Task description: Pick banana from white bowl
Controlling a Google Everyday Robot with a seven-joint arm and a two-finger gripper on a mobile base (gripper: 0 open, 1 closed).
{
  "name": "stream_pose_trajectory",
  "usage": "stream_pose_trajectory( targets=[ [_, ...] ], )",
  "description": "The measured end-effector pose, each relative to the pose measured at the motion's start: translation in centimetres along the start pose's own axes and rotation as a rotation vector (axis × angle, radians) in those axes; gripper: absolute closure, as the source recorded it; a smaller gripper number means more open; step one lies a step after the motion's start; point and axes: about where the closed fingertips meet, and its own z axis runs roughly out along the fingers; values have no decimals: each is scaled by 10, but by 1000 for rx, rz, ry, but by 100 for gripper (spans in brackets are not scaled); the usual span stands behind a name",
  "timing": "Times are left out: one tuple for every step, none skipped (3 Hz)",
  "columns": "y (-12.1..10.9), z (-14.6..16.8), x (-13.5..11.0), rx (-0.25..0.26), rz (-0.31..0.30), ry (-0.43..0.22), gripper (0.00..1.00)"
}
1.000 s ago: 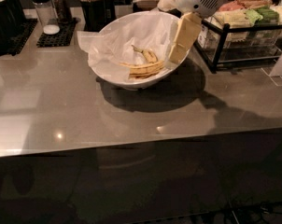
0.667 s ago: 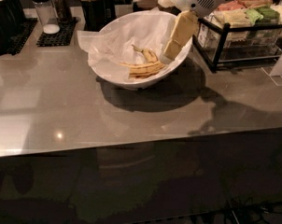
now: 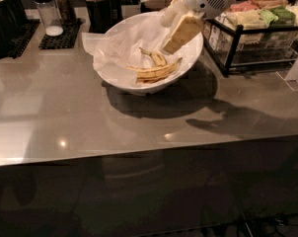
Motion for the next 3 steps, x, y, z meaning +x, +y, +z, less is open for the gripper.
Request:
stream_pose_trajectory(
  targets=[
    [-6, 12, 3, 8, 12, -18, 65],
    [-20, 37, 4, -3, 13, -38, 62],
    [-26, 62, 7, -41, 16, -44, 40]
  ],
)
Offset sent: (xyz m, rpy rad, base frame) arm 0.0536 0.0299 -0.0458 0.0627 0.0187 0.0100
